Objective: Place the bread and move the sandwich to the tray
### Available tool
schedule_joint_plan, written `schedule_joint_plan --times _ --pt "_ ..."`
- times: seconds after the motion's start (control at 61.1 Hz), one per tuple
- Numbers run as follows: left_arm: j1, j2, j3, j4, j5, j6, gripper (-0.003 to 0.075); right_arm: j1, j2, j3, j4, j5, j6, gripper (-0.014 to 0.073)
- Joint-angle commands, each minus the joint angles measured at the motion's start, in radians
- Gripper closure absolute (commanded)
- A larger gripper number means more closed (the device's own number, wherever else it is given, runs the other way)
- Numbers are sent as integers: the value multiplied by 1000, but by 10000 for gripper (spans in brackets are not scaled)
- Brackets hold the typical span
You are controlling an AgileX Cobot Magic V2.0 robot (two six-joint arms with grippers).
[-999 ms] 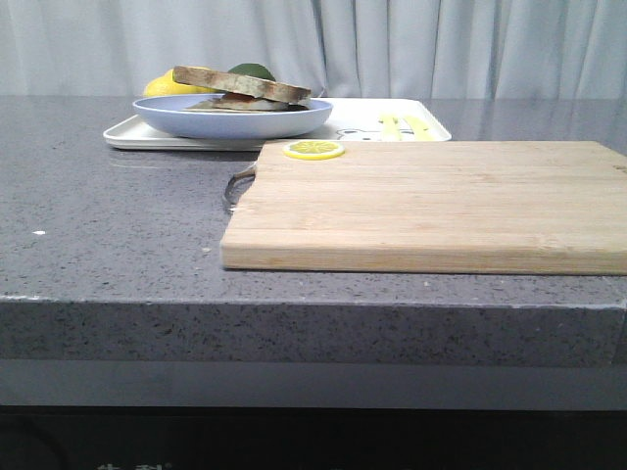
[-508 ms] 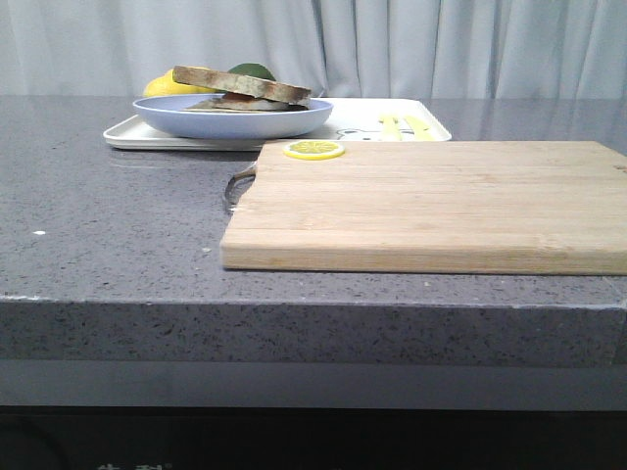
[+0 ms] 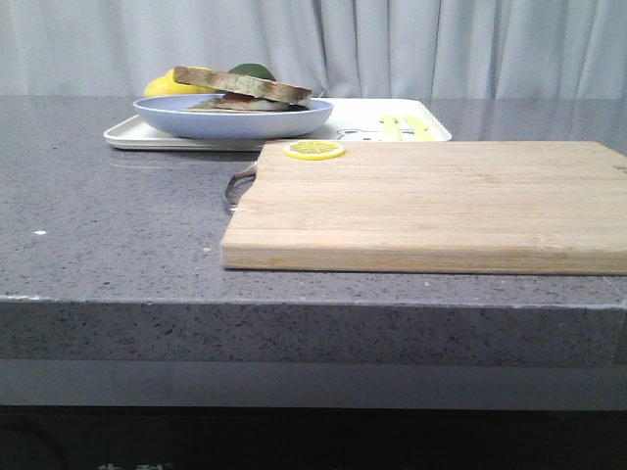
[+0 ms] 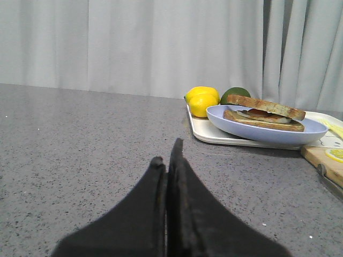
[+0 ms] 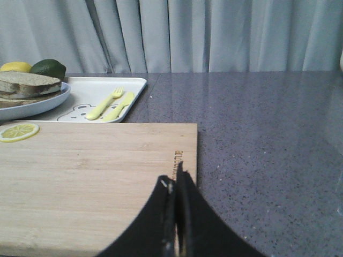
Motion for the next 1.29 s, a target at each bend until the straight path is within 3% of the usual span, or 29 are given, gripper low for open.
schedule_joint_plan --times 0.0,0.229,0.835,1.031,1.277 --pt "0 -23 3 -3 -90 1 741 2 -32 32 7 -141 -7 663" --pt "0 -23 3 -3 -90 1 741 17 -99 138 7 -197 -7 663" --pt "0 -22 3 -3 -90 1 741 11 -99 137 4 -179 -5 663" --pt "0 -22 3 -3 -90 1 741 -1 -100 137 -155 -188 207 663" --pt "0 -22 3 -3 -90 1 741 -39 -100 137 -171 -209 214 663"
